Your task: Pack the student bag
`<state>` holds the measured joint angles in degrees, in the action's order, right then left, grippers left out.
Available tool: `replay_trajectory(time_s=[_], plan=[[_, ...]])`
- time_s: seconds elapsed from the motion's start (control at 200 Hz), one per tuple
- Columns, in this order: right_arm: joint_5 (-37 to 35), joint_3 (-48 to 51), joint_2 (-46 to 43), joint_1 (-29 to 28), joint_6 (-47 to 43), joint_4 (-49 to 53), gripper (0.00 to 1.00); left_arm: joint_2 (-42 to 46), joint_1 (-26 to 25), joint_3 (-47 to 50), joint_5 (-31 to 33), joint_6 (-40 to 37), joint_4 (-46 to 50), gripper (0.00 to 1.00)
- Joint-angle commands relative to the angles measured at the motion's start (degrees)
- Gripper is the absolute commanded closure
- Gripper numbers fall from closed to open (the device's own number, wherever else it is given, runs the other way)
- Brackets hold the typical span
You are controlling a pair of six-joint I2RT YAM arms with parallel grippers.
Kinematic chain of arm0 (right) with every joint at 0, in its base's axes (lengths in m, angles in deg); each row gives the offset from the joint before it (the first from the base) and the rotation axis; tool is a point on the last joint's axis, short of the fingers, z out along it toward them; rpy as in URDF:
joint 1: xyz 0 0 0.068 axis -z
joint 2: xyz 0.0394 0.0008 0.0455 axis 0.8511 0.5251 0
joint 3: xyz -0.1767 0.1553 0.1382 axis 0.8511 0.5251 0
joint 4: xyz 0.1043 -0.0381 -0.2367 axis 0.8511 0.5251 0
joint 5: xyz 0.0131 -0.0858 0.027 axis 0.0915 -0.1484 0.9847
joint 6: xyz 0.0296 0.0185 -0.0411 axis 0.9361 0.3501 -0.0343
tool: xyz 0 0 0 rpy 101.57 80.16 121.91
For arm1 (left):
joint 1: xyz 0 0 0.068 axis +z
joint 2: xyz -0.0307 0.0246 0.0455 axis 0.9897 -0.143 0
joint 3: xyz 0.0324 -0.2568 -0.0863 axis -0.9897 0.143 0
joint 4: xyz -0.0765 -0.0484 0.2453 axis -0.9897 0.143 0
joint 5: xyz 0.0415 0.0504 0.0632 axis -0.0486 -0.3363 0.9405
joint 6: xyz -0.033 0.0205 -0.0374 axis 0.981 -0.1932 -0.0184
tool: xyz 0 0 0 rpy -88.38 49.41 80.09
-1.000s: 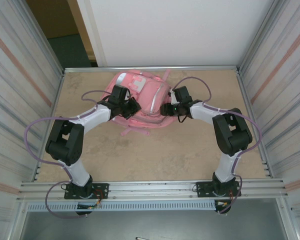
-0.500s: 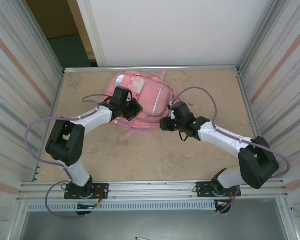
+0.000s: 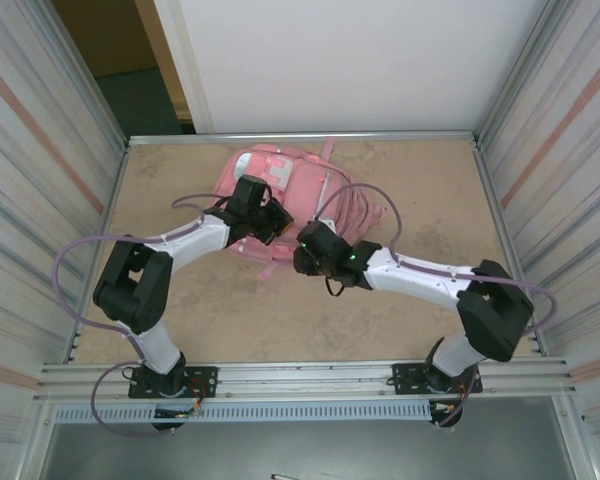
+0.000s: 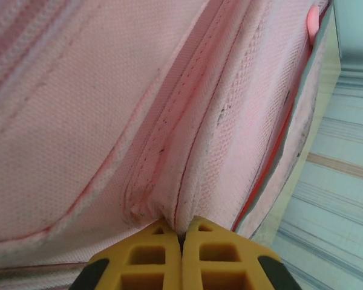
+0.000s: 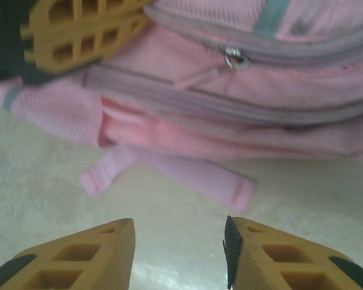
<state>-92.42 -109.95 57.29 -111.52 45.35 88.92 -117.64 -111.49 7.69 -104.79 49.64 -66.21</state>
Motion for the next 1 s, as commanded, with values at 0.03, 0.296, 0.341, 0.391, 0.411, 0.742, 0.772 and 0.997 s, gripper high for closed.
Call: replay_trajectory(time_s=[0.03, 0.296, 0.341, 0.391, 0.411, 0.742, 0.772, 0.997], plan=[[-8.43, -4.99, 3.71, 0.25, 9.58, 4.35, 0.52, 3.02, -1.5, 0.99, -2.19, 1.79, -2.78, 1.0], [-12.08, -9.37, 11.25, 3.94, 14.42, 4.78, 0.49, 4.22, -1.63, 2.67, -3.35, 2.79, -4.62, 1.0], [-12.69, -10.33, 12.96, 4.3, 14.68, 4.62, 0.5, 4.31, -1.72, 2.75, -3.4, 2.95, -4.92, 1.0], [-12.39, -11.53, 14.68, 4.71, 14.86, 4.45, 0.52, 4.43, -1.87, 3.09, -3.13, 3.46, -5.52, 1.0], [-12.43, -11.97, 15.32, 4.79, 15.15, 4.61, 0.52, 4.43, -1.92, 3.19, -3.05, 3.68, -5.74, 1.0], [-12.69, -11.75, 17.79, 4.87, 17.44, 1.33, 0.81, 4.16, -2.09, 2.78, -4.2, 4.33, -5.99, 1.0], [-11.96, -11.8, 17.92, 5.19, 16.97, 1.01, 0.86, 4.16, -2.05, 2.85, -4.16, 4.17, -6.03, 1.0], [-4.71, -6.31, 12.97, 6.53, 2.48, -3.03, 1.0, 2.99, 0.25, 3.23, -4.53, 1.95, -5.04, 1.0]])
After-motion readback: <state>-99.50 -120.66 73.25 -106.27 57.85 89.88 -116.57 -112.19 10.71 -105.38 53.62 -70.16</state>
